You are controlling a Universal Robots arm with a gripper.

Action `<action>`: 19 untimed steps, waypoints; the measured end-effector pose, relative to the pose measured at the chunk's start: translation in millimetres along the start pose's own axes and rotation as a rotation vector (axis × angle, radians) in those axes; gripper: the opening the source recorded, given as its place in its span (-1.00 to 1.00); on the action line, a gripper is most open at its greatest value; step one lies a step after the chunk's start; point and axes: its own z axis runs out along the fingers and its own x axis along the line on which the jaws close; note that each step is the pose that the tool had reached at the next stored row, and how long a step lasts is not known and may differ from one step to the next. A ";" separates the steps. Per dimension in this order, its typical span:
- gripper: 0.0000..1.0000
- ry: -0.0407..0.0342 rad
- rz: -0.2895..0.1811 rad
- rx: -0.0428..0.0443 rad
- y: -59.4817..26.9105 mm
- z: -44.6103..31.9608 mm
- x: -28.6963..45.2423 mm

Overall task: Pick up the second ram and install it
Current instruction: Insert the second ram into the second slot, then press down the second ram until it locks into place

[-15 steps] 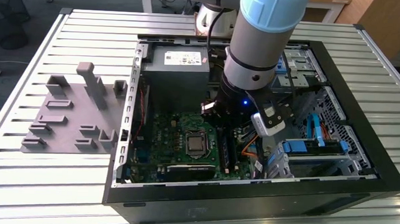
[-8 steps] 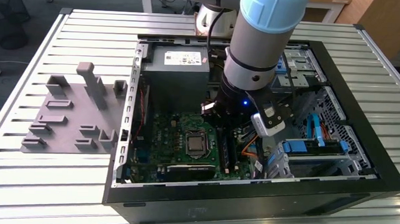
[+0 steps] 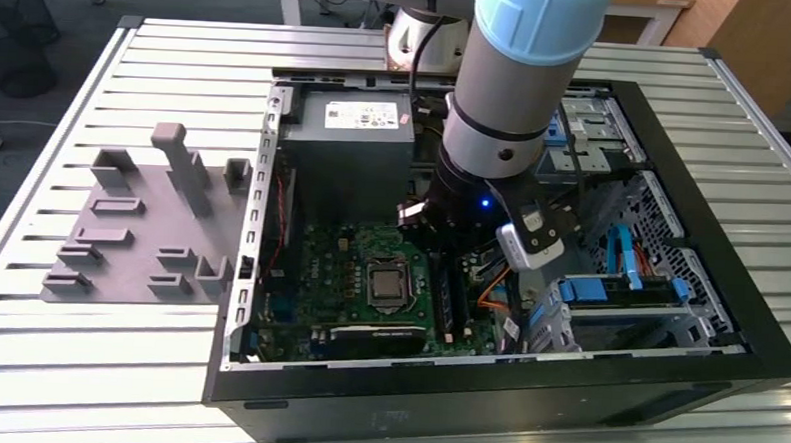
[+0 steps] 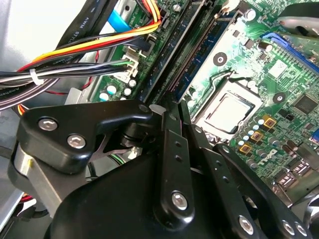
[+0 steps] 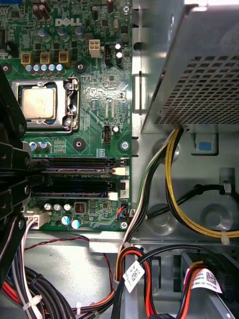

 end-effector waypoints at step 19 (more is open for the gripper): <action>-0.73 0.0002 0.003 -0.0027 0.1 4.7 -0.2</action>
